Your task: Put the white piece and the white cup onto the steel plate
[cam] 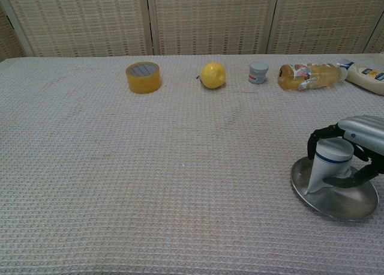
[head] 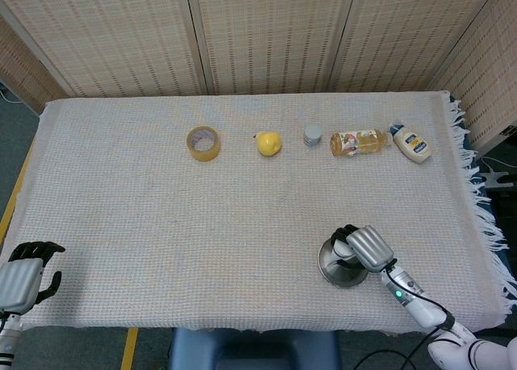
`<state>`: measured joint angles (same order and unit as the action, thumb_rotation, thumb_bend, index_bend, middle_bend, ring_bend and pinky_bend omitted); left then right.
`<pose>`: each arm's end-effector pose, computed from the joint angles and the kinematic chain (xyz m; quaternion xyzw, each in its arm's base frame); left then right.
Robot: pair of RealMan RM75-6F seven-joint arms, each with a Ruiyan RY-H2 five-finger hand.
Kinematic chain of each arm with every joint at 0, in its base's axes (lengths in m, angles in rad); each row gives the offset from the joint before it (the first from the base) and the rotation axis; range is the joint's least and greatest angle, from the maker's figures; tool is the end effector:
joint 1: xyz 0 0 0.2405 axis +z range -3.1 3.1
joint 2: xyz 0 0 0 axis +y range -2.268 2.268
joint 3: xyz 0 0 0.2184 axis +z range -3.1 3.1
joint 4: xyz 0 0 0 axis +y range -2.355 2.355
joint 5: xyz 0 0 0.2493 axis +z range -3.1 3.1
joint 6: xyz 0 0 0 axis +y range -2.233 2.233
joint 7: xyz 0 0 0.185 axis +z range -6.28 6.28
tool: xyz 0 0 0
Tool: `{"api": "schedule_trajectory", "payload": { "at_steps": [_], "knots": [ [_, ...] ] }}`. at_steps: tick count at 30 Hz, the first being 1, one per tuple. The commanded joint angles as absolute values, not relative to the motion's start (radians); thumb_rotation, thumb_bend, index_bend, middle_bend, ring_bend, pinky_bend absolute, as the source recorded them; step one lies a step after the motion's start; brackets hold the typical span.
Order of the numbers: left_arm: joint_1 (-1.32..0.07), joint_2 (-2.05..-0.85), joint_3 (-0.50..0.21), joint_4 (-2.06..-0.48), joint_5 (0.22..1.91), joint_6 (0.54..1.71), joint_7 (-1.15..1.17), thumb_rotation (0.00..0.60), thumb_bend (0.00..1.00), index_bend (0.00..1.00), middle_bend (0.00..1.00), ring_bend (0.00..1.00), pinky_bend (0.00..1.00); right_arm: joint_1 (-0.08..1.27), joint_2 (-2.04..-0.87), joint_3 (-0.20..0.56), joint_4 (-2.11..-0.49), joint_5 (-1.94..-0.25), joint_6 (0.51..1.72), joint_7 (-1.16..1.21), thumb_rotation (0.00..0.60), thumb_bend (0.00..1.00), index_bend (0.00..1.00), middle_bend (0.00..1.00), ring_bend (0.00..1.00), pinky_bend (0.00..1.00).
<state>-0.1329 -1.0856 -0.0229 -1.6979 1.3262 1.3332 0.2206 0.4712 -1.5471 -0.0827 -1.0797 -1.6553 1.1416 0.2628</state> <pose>-0.3078 0.2239 0.0870 -0.6231 -0.4137 -0.2705 0.6062 -0.2622 -0.2937 -0.0581 0.7647 -0.3898 0.3620 0.3636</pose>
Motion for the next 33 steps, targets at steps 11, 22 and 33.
{"api": "schedule_trajectory", "payload": {
  "at_steps": [11,22,33],
  "knots": [
    [-0.133,-1.084,-0.022,-1.700,1.324,1.332,0.219,0.600,0.46,0.29,0.23,0.15,0.15,0.470,-1.536,-0.111,-1.129,-1.695,1.171,0.281,0.600,0.23,0.56,0.46,0.37,0.75],
    [-0.134,-1.082,-0.021,-1.704,1.322,1.329,0.222,0.600,0.46,0.29,0.23,0.15,0.15,0.465,-1.550,-0.095,-1.087,-1.679,1.175,0.228,0.600,0.23,0.56,0.46,0.37,0.75],
    [-0.136,-1.083,-0.018,-1.707,1.317,1.322,0.236,0.600,0.46,0.29,0.23,0.15,0.15,0.468,-1.631,-0.047,-0.903,-1.636,1.184,0.278,0.600,0.23,0.57,0.46,0.37,0.75]
  ]
}}
